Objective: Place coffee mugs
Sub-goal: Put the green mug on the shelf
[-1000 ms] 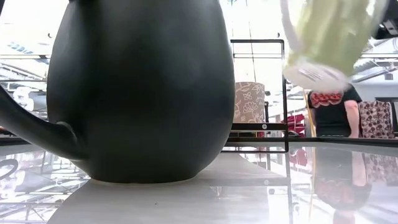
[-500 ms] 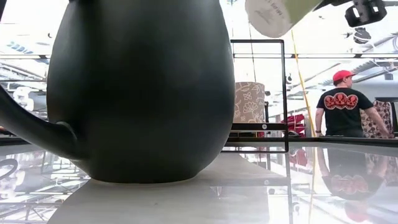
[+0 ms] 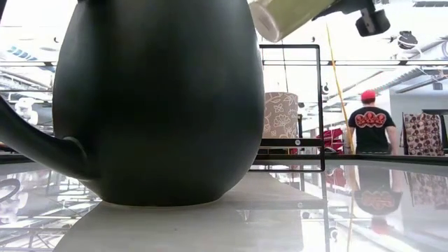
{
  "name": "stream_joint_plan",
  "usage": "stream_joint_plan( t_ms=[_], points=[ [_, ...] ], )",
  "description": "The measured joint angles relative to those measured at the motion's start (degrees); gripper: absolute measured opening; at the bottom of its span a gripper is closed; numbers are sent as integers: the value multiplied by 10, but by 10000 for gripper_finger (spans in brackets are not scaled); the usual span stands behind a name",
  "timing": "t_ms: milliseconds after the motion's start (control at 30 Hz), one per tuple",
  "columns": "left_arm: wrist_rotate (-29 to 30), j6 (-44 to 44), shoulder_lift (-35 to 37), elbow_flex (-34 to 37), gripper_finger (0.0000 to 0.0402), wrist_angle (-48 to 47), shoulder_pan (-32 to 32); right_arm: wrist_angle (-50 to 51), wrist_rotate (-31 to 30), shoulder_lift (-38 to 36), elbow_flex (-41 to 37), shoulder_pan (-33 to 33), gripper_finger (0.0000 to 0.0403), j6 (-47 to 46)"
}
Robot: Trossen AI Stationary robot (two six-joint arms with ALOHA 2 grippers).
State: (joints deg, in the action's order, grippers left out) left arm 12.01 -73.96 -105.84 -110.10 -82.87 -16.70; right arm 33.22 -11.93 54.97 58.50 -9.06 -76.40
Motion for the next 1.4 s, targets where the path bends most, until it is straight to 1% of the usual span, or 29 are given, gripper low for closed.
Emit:
stream_joint_plan(
  t_ms=[100,300,433,567,733,1000,1233,1400],
  points=[
    [0,-1,0,0,118,0,-1,0,16,0,0,20,15,15],
    [0,2,0,0,118,0,-1,5,16,5,0,51,14,39],
    [0,4,0,0,118,0,-1,5,16,20,0,64,17,48],
    [0,4,0,0,118,0,-1,6,32,40,0,65,17,54],
    [0,3,0,0,118,0,-1,6,38,64,0,65,19,56],
    [0,6,0,0,118,0,-1,4,30,100,0,67,19,56],
    [0,22,0,0,118,-1,0,-16,61,137,0,69,20,56],
    [0,18,0,0,118,-1,0,-16,65,152,0,69,20,52]
  ],
)
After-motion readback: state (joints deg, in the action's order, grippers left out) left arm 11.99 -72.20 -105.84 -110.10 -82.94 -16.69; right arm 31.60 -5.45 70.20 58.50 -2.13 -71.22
